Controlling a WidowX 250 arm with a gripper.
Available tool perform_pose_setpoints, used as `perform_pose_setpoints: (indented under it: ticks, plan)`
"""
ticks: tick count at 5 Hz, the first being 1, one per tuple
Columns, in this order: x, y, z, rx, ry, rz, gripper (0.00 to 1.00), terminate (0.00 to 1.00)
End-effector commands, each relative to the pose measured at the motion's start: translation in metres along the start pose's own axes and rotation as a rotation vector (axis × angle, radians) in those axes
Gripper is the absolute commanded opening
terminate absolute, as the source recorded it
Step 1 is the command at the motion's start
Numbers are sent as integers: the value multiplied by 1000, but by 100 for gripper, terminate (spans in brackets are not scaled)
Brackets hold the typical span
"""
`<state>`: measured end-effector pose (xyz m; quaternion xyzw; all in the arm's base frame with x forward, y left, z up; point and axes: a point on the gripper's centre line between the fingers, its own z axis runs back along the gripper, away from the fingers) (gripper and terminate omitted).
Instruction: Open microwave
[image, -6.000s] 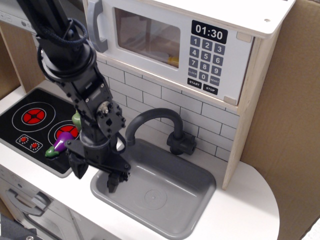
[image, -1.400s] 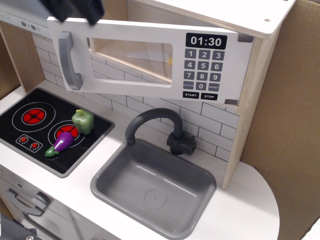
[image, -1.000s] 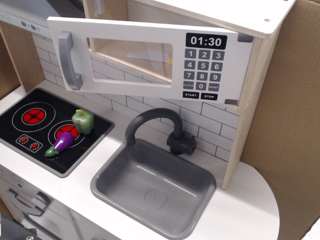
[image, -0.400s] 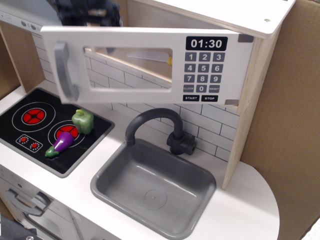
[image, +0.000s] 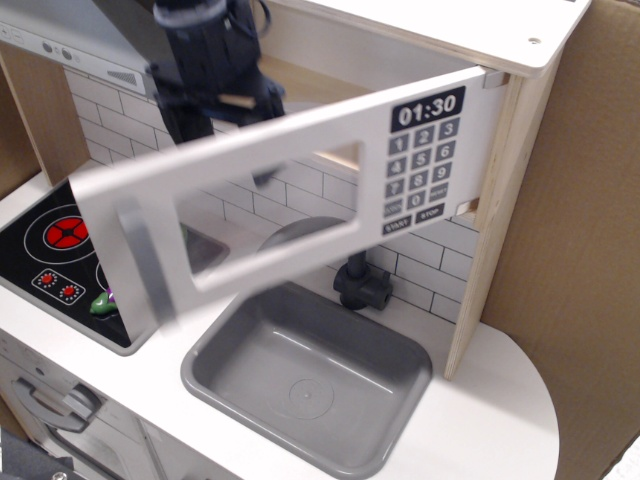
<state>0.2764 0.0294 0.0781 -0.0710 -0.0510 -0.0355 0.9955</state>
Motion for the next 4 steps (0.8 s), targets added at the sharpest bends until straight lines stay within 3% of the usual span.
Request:
perform_pose_setpoints:
  ticks: [1, 3, 4]
  plan:
    - [-12, -42, -3, 17, -115, -76, 100, 0]
    - [-12, -42, -3, 17, -115, -76, 100, 0]
    - [-12, -42, -3, 17, -115, -76, 100, 100]
